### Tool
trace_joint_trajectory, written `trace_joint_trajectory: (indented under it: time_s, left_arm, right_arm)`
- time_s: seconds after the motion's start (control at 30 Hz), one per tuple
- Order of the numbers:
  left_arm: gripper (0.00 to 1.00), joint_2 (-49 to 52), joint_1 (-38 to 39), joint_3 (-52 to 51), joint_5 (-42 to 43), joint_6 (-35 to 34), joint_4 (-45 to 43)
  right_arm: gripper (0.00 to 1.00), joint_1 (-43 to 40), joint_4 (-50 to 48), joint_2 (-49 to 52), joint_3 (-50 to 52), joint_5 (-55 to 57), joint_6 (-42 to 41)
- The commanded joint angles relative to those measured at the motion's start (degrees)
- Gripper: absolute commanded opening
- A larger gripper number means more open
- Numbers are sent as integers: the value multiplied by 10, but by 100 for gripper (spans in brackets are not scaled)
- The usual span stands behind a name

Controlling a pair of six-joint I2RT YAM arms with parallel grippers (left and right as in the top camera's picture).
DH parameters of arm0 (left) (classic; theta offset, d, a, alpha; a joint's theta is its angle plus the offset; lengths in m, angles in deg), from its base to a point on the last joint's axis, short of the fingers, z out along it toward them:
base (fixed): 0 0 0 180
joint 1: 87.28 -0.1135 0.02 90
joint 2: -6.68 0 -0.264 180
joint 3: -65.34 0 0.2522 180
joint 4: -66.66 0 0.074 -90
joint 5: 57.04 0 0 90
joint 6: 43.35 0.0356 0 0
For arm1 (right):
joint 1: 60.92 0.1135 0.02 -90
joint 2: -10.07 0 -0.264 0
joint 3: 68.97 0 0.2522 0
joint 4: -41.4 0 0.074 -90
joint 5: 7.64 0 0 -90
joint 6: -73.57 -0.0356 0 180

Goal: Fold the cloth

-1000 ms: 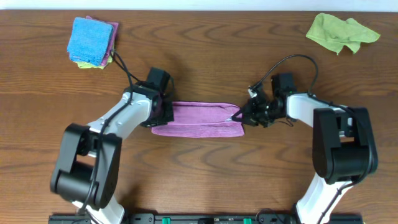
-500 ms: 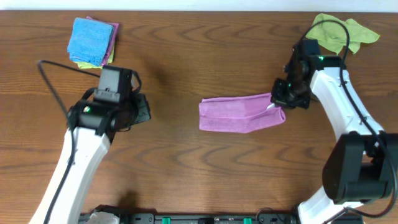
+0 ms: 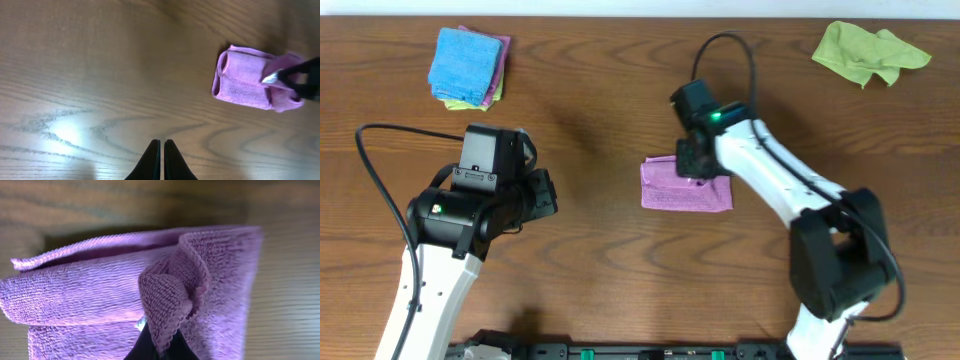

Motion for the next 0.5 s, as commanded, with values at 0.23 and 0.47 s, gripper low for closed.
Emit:
trace_joint_trajectory:
  time_s: [0.23, 0.47]
  left_arm:
    - [6, -2, -1, 7, 2, 2, 9]
    - [6, -2, -1, 7, -2, 2, 17]
  right_arm:
    - [1, 38, -22, 9, -27, -33, -73]
    - [1, 43, 0, 9, -54, -72, -75]
